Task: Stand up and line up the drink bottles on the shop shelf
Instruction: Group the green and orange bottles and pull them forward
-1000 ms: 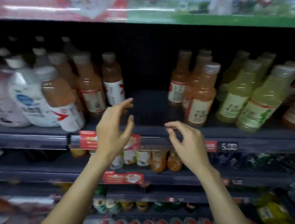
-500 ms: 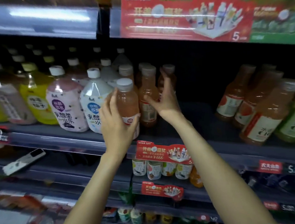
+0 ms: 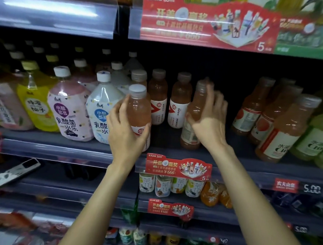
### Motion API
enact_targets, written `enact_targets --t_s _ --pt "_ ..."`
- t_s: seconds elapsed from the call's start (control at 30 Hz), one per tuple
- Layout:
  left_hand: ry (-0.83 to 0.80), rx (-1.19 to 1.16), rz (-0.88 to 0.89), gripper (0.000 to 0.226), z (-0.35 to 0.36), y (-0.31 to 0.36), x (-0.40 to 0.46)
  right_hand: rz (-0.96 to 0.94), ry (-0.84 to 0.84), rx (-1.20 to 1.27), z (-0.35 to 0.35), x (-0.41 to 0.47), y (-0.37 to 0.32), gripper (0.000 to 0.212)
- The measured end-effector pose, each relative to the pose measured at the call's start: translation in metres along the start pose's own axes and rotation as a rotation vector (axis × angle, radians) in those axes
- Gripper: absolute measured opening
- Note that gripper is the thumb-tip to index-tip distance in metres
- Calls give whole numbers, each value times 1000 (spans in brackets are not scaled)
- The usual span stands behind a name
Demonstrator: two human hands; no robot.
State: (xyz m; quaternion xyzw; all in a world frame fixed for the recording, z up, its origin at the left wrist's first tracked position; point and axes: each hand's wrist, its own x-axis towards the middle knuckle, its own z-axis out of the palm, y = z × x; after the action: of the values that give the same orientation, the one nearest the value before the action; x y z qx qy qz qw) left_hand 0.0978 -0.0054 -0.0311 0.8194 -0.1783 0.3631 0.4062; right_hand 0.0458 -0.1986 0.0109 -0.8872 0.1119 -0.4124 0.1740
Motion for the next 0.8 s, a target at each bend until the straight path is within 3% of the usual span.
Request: enact_targets --t_s 0.13,0.2,0.3,0.37,0.47,0.57,0.8 --pt "13 -28 3 80 0 1 0 -220 191 -229 0 0 -14 56" --pt "11 -30 4 80 0 1 1 -318 183 -169 6 0 -28 42" --pt "7 -32 11 80 -1 0 1 -388 21 99 25 3 -47 33" --pt "4 -40 14 80 -2 0 1 -342 -116 269 40 12 -55 37" --pt "-1 -59 18 80 -3 0 1 -109 -276 447 61 27 -64 49" --pt "-7 -70 12 81 -4 0 1 78 -341 575 78 34 -65 57" --pt "-5 -64 10 81 -2 0 0 37 -433 541 83 36 -57 49"
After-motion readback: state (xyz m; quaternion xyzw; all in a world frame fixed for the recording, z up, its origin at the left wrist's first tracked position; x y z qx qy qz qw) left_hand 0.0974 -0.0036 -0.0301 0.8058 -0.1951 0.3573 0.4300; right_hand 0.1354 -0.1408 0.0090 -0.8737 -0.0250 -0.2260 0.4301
